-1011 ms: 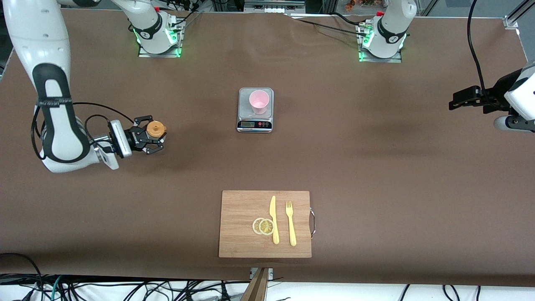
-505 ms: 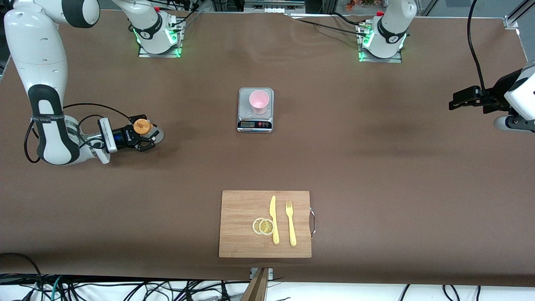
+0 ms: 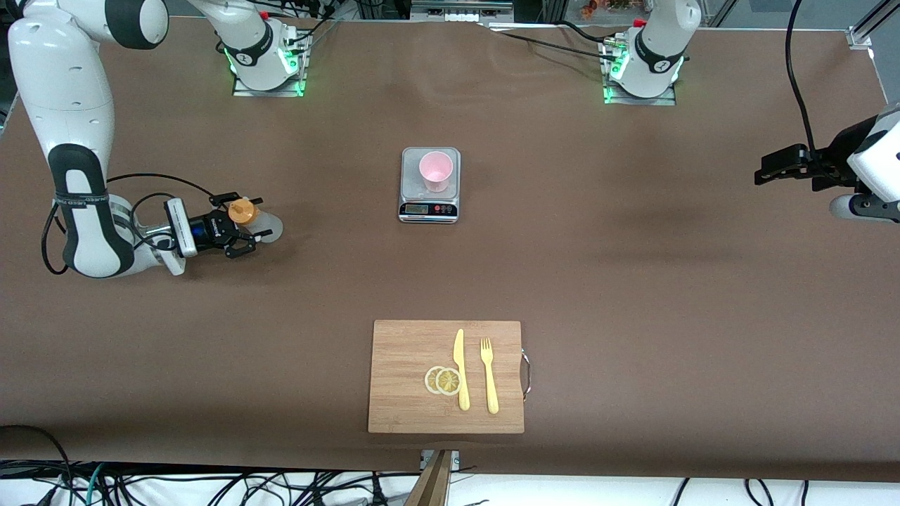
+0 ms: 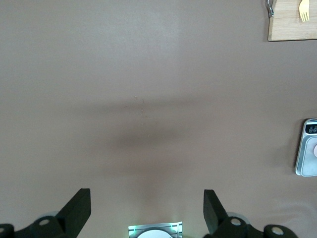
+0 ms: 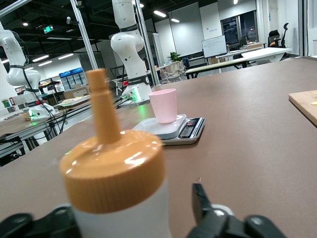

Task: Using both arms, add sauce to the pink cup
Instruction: 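Set the bottle down, open the right gripper and withdraw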

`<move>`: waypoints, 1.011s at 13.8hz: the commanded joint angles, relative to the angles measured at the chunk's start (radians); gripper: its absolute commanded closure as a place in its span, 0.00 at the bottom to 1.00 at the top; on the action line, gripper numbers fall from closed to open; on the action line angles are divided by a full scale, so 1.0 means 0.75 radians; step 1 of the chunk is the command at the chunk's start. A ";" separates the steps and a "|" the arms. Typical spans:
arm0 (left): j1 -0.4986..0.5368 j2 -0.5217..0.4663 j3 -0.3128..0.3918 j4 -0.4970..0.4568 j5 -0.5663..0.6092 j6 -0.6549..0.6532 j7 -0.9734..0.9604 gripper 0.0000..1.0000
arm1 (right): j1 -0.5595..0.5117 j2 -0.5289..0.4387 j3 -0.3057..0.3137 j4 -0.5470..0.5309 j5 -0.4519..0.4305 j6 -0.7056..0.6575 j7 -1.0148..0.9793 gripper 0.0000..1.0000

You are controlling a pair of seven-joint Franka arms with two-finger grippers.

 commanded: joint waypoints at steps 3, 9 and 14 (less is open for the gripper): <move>0.000 0.017 -0.006 0.038 0.021 -0.010 0.026 0.00 | 0.008 0.006 -0.083 0.125 -0.129 -0.101 0.049 0.01; 0.000 0.017 -0.006 0.040 0.023 -0.010 0.026 0.00 | 0.012 -0.015 -0.228 0.163 -0.346 -0.152 0.096 0.01; 0.000 0.017 -0.006 0.038 0.025 -0.010 0.026 0.00 | 0.093 -0.341 -0.164 0.164 -0.697 0.162 0.618 0.01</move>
